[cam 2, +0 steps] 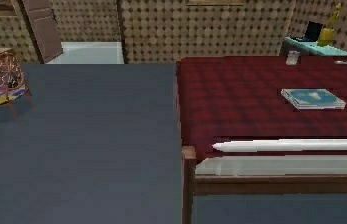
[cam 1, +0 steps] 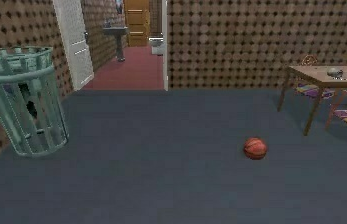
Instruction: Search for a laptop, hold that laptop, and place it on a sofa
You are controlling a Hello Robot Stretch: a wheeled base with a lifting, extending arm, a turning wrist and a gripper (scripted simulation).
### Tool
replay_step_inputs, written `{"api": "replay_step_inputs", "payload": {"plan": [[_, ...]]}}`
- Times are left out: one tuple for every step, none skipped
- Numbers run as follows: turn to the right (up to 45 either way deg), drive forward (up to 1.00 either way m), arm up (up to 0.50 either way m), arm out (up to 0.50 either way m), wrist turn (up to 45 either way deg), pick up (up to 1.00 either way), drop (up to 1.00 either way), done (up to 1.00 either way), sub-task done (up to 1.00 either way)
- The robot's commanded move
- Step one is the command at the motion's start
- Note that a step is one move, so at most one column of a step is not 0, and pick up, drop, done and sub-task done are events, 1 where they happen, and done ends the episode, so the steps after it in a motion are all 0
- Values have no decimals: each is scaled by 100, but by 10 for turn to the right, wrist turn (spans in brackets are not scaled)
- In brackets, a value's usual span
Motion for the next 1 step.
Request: {"api": "replay_step_inputs", "payload": {"plan": [[450, 0, 0, 0, 0, 0, 0, 0, 0]]}}
